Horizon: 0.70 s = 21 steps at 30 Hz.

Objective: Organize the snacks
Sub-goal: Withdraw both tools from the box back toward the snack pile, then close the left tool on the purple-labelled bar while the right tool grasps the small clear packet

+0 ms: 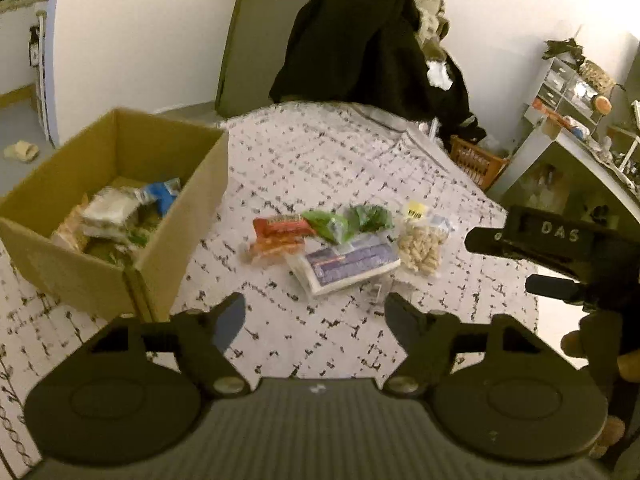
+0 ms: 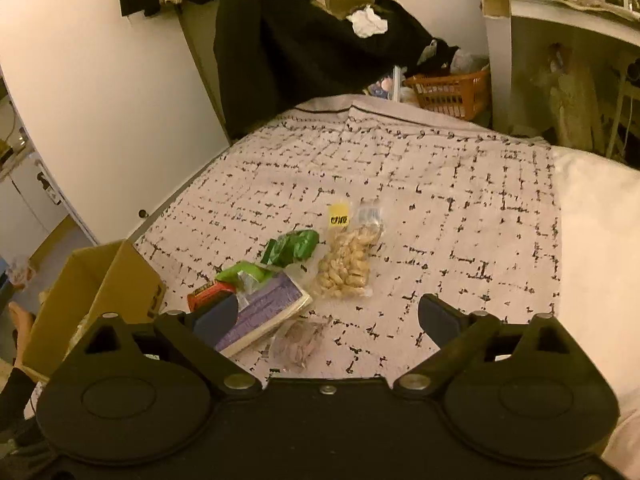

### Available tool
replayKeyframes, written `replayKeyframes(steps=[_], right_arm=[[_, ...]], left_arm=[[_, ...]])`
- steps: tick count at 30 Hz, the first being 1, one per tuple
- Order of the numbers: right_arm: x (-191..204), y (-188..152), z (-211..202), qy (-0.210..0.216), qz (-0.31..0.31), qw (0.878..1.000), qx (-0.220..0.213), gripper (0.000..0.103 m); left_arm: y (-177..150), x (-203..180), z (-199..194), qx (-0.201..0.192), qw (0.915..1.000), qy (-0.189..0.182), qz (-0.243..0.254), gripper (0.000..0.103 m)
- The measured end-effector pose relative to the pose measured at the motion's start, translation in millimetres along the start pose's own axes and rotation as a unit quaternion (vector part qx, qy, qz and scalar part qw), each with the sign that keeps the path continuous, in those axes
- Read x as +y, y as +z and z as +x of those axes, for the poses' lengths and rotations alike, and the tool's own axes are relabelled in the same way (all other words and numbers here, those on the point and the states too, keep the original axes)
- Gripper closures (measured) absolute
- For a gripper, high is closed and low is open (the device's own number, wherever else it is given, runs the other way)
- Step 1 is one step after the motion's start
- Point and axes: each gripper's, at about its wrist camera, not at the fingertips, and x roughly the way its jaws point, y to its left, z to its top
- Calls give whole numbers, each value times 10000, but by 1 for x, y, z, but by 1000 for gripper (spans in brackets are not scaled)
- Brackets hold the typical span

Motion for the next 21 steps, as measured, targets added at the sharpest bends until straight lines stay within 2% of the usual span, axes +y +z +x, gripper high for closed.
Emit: replayKeyframes(steps=[2,10,12,17,21], right_arm=[[-2,-1,4,59,58,9999,97,14],[-5,-6,23,310,324,9978,490,21],[-4,-7,29,369,300,9972,580,30],[-3,-11,48,516,434,9937,899,39],[-4,-12,62,647,634,9905,1033,39]], left_arm=[[-2,1,8,59,10000,-10,-56,35],[-2,1,39,113,9998,66,-121,37],[-1,2,47,135,9998,36,-155,37],[0,3,63,127,9999,36,-97,38],[2,6,72,80,9999,-51,-41,38]])
